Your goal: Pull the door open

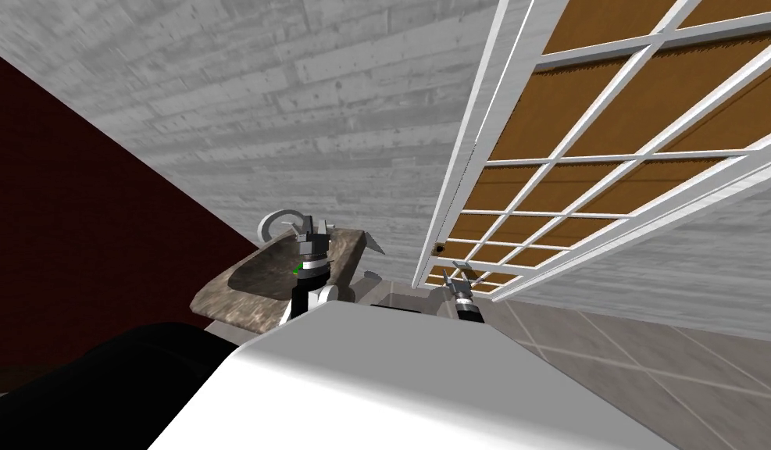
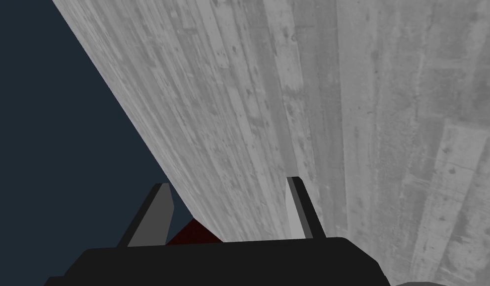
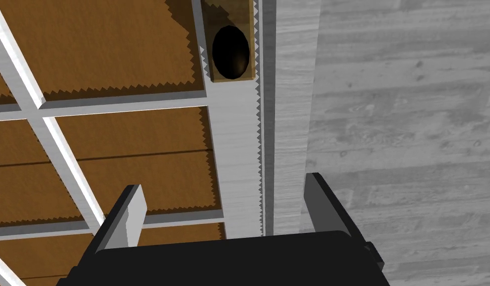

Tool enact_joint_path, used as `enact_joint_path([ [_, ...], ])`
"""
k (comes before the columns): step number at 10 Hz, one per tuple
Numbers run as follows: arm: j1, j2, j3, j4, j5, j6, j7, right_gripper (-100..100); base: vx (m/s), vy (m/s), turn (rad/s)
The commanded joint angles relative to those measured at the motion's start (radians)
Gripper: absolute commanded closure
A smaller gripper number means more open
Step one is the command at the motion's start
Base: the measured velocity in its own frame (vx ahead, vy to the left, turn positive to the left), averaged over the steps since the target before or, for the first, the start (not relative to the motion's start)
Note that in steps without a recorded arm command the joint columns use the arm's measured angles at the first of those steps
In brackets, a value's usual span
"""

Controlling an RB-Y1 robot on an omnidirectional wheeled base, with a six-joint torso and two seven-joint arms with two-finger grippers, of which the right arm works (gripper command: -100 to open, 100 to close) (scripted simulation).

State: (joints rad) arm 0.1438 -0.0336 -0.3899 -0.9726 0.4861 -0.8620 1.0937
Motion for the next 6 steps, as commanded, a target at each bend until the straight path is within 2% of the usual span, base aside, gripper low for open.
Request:
enact_joint_path([
  [1,-0.007,0.009,-0.011,0.036,0.012,-0.01,0.027,-100,0.1,-0.037,0.063],
  [5,-0.018,0.023,-0.028,0.086,0.032,-0.02,0.065,-100,0.067,-0.023,0.044],
  [6,-0.014,0.02,-0.023,0.069,0.029,-0.014,0.053,-100,0.023,-0.012,0.015],
])
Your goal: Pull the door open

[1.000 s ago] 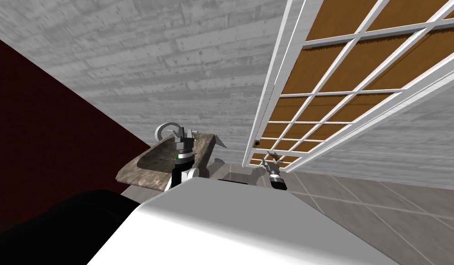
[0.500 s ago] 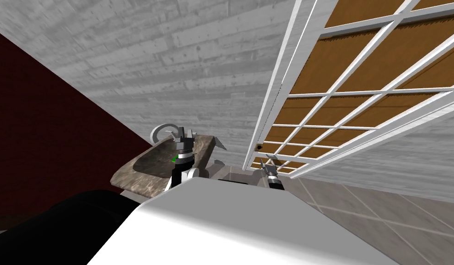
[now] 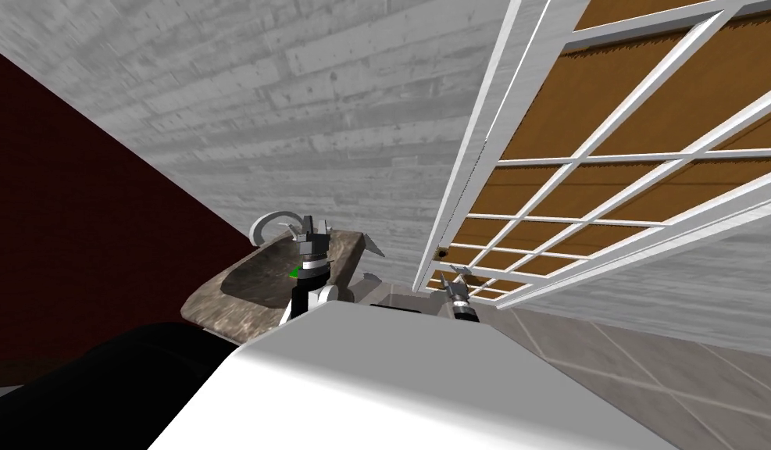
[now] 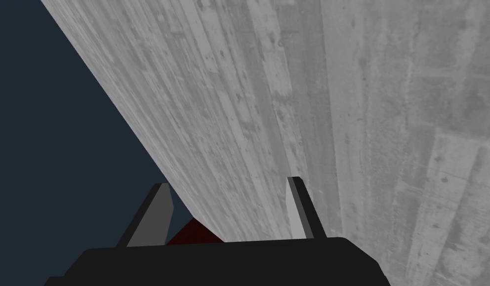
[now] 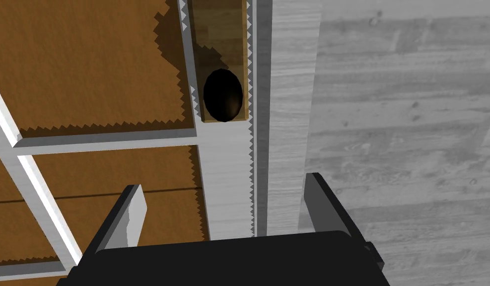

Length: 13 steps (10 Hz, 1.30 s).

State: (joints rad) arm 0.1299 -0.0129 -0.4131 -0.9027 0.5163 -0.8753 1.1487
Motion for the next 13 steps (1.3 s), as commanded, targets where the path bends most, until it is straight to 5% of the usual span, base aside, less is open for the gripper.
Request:
enact_joint_path([
  [1,0.003,-0.027,-0.014,0.014,-0.01,-0.012,-0.006,-100,0.107,0.028,0.137],
  [6,0.011,-0.069,-0.051,0.052,-0.035,-0.042,-0.022,-100,0.196,0.047,0.09],
  [10,0.018,-0.074,-0.065,0.085,-0.045,-0.066,-0.026,-100,0.15,-0.025,0.048],
  [11,0.018,-0.074,-0.065,0.085,-0.045,-0.066,-0.026,100,-0.032,0.01,0.005],
  [13,0.018,-0.074,-0.065,0.085,-0.045,-0.066,-0.026,100,-0.012,-0.01,-0.006],
])
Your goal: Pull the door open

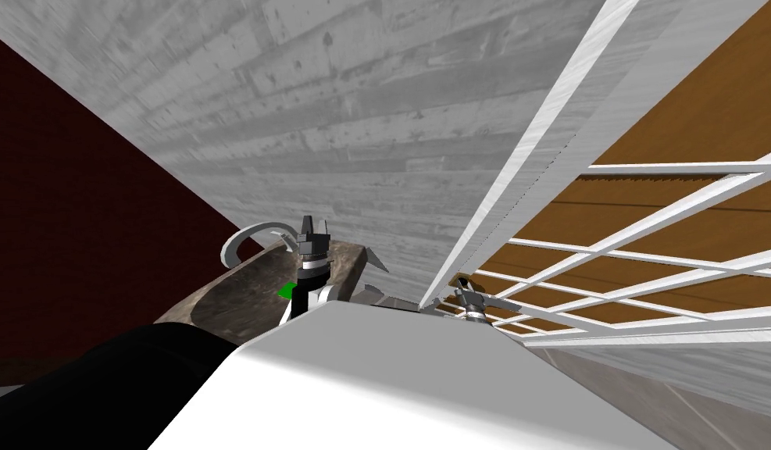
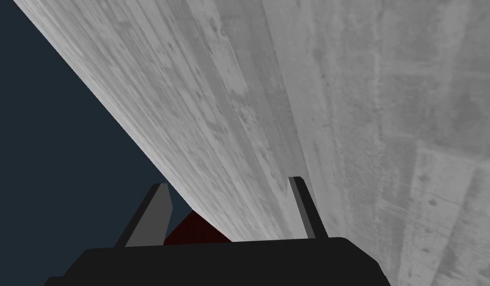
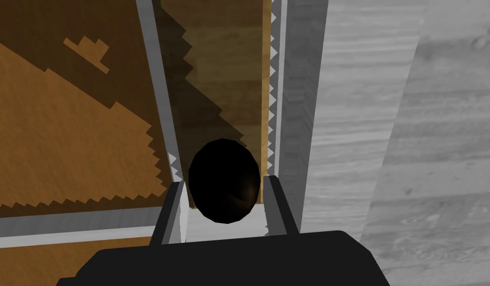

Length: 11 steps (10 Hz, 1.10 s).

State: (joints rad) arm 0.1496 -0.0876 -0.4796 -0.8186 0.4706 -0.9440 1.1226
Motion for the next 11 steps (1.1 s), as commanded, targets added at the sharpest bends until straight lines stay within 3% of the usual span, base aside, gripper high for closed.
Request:
enact_joint_path([
  [1,-0.001,0.001,0.001,0.001,0.001,0.003,0.0,100,0.0,0.0,0.0],
  [3,-0.001,0.001,0.001,0.001,0.001,0.003,0.0,100,0.0,0.0,0.0],
  [11,0.001,-0.013,0.021,0.006,-0.061,0.003,-0.194,100,-0.028,-0.01,0.049],
])
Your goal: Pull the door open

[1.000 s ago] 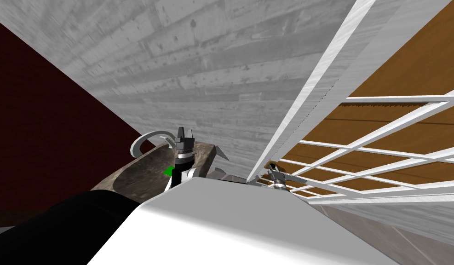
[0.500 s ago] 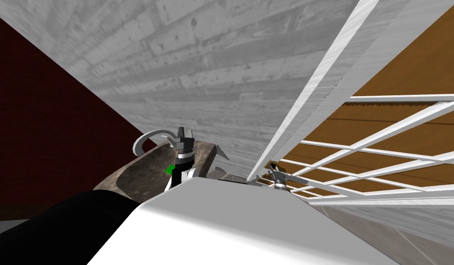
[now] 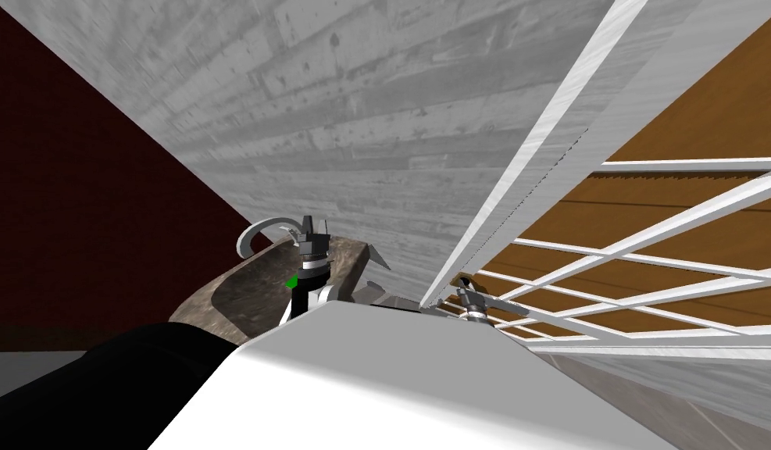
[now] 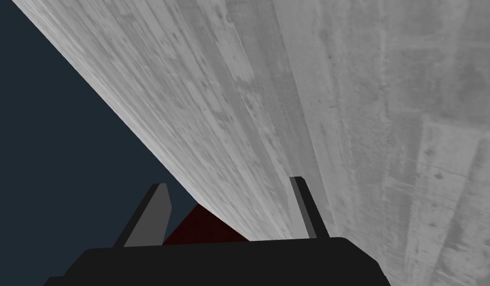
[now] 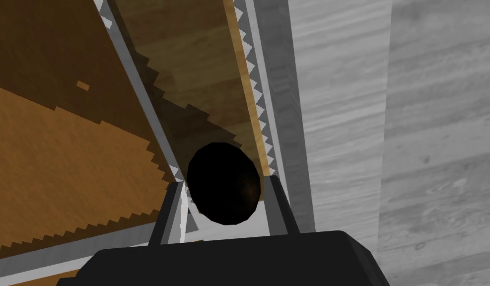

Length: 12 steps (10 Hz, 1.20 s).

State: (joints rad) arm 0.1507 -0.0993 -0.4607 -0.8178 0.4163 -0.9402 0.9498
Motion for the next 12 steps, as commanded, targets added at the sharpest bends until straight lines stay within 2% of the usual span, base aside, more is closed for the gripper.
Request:
enact_joint_path([
  [1,0.0,-0.003,0.006,0.006,-0.019,-0.001,-0.05,100,-0.038,-0.015,0.073],
  [2,0.0,-0.003,0.006,0.006,-0.019,-0.001,-0.059,100,-0.028,-0.009,0.034],
  [9,0.0,-0.017,0.028,0.012,-0.085,0.001,-0.244,100,-0.033,-0.01,0.056],
  [10,0.0,-0.017,0.028,0.012,-0.085,0.001,-0.248,100,-0.031,-0.011,0.037],
  [12,0.001,-0.023,0.039,0.014,-0.116,0.002,-0.313,100,-0.039,-0.01,0.076],
])
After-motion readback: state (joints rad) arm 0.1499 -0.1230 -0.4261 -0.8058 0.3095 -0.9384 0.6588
